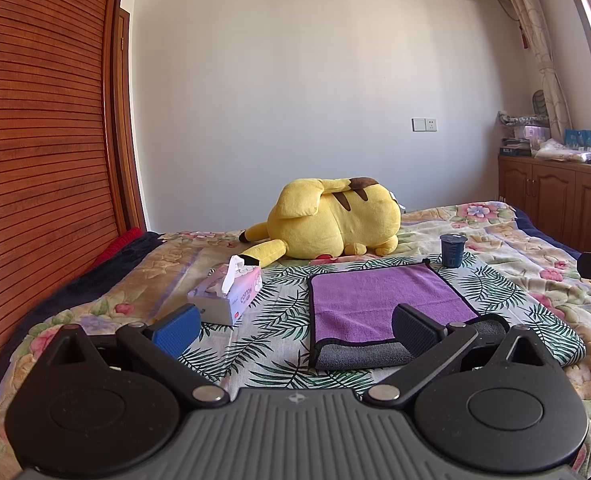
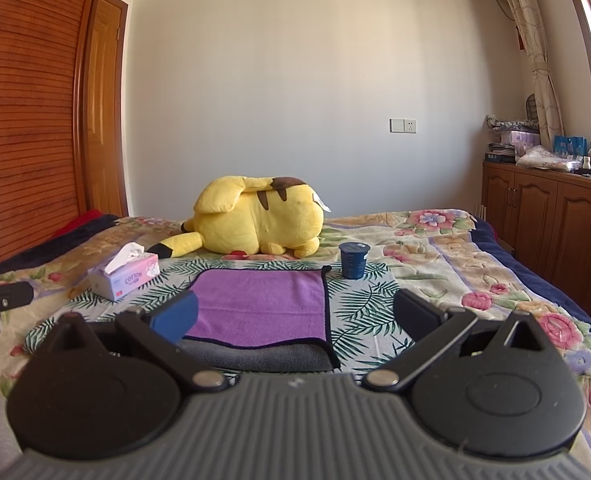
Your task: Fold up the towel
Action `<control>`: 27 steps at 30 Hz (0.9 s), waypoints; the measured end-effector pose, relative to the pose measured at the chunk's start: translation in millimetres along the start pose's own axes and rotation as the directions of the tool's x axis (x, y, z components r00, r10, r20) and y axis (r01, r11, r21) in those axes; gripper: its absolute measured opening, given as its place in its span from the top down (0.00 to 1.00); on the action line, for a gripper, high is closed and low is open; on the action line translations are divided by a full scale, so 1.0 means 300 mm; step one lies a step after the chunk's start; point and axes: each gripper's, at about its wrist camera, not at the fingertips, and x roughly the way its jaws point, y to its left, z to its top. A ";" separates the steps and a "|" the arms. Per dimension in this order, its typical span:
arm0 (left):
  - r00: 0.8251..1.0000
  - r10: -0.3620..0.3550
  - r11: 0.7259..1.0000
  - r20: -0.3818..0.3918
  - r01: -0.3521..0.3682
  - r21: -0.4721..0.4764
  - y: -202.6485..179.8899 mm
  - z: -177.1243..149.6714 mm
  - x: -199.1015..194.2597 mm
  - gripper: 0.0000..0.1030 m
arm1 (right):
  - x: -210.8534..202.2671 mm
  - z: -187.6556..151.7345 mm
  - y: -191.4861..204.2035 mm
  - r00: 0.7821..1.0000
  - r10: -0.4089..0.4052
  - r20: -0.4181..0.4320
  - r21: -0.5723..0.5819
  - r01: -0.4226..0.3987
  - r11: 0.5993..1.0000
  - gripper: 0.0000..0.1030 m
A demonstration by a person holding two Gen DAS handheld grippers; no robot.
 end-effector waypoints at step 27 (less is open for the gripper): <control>0.995 -0.030 0.998 -0.094 0.034 0.047 -0.048 -0.019 0.081 0.16 | 0.066 -0.008 0.037 0.998 0.038 -0.055 -0.029 -0.040 0.999 0.00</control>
